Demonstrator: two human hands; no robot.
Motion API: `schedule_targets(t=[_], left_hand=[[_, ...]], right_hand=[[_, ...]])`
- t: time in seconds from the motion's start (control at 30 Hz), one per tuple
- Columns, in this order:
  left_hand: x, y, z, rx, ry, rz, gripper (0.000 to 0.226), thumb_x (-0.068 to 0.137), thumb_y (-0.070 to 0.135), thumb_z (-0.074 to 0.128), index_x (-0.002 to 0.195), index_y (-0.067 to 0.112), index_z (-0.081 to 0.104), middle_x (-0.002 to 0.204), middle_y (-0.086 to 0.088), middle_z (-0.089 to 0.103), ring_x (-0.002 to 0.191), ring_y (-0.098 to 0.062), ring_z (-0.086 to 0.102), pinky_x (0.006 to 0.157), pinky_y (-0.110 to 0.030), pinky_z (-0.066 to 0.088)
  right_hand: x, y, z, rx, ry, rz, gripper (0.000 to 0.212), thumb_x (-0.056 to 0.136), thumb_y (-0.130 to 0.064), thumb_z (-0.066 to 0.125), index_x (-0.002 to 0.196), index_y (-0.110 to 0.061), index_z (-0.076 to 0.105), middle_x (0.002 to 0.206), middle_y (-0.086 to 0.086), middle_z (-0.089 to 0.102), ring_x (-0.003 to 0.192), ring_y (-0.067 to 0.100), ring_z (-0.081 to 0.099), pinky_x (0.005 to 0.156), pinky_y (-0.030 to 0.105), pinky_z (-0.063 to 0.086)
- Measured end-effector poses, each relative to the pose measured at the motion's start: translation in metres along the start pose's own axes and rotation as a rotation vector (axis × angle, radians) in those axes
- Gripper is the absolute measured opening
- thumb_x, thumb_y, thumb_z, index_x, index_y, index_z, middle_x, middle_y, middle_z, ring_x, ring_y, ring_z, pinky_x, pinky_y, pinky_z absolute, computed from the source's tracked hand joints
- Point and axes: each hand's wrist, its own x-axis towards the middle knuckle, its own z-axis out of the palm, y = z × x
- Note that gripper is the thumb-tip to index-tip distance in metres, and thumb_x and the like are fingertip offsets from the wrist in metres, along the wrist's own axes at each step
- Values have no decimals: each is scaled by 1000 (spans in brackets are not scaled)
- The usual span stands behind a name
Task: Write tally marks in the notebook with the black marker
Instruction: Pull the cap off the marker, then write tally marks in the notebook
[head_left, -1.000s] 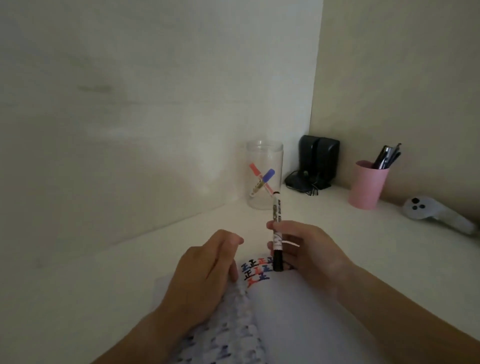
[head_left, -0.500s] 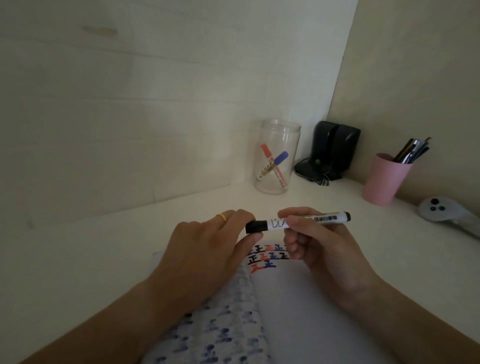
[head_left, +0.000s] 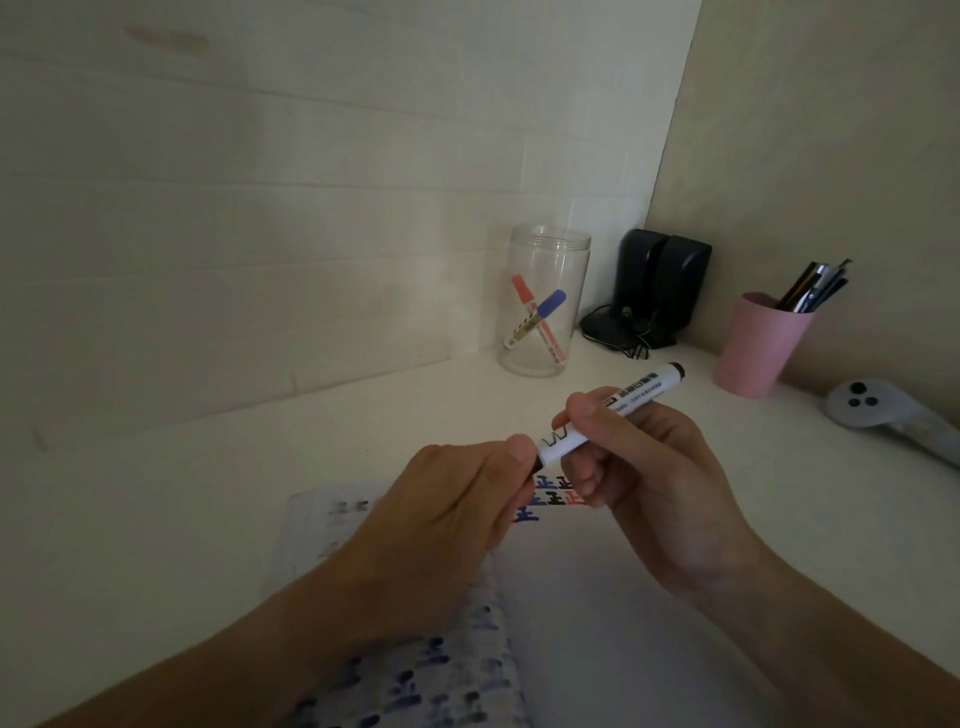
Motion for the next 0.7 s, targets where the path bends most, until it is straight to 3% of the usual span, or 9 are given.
schedule_targets(t=[0.07, 0.1, 0.17, 0.2, 0.3, 0.37, 0.5, 0.6, 0.7], left_hand=[[-3, 1, -4, -239, -20, -146, 56, 103, 46, 33, 54, 22, 44, 41, 2, 43, 34, -2, 36, 41, -8, 28], [-6, 1, -9, -239, -5, -161, 55, 101, 52, 34, 53, 25, 44, 41, 3, 43, 33, -2, 36, 40, -9, 28], [-12, -5, -21, -4, 89, -54, 51, 100, 63, 30, 59, 35, 43, 47, 7, 42, 39, -7, 38, 44, -16, 31], [-13, -8, -25, 160, 122, 15, 45, 100, 61, 27, 63, 38, 40, 51, 7, 40, 45, -9, 39, 50, -18, 32], [-4, -20, -27, 489, 91, 133, 30, 101, 49, 25, 83, 38, 46, 71, 12, 49, 67, -10, 49, 67, -22, 36], [2, -27, -26, 621, -1, 176, 33, 102, 48, 29, 99, 29, 56, 92, 13, 59, 84, -10, 54, 78, -27, 42], [5, -39, -34, 553, -153, 147, 39, 100, 57, 36, 119, 35, 61, 130, 19, 63, 113, -2, 58, 97, -28, 47], [8, -44, -34, 492, -237, 167, 33, 100, 55, 43, 123, 39, 62, 128, 23, 65, 113, 3, 57, 98, -25, 47], [12, -52, -35, 465, -285, 172, 33, 100, 55, 44, 124, 41, 63, 123, 25, 67, 114, 5, 56, 97, -25, 48]], right_hand=[[5, -3, -9, 69, 71, 11, 25, 87, -22, 69, 64, -13, 72, 51, 2, 55, 47, 14, 45, 44, 22, 38], [8, -8, -17, 140, 175, 14, 27, 89, -20, 68, 62, -15, 72, 52, 0, 54, 48, 13, 44, 44, 21, 37], [14, -18, -39, 202, 395, -31, 30, 93, -18, 65, 64, -18, 72, 54, -1, 56, 49, 11, 47, 42, 18, 41], [14, -19, -43, 185, 423, -61, 26, 93, -19, 65, 68, -17, 71, 54, -1, 59, 49, 11, 50, 43, 18, 43], [12, -5, -31, 74, 302, -52, 17, 87, -21, 67, 86, -7, 76, 63, 7, 70, 54, 16, 63, 52, 22, 55], [11, 1, -24, 24, 302, -31, 16, 90, -16, 66, 94, -6, 78, 70, 12, 76, 61, 20, 70, 60, 25, 61], [14, -15, -30, -18, 490, -39, 11, 91, -9, 68, 85, -8, 78, 67, 8, 75, 61, 18, 69, 59, 24, 60], [13, -17, -22, -179, 406, 43, 4, 87, -8, 73, 84, -6, 75, 64, 7, 69, 57, 15, 61, 55, 25, 54], [5, -5, -15, -266, 298, 166, 7, 86, -4, 73, 81, -4, 77, 65, 11, 72, 58, 18, 66, 55, 26, 58]])
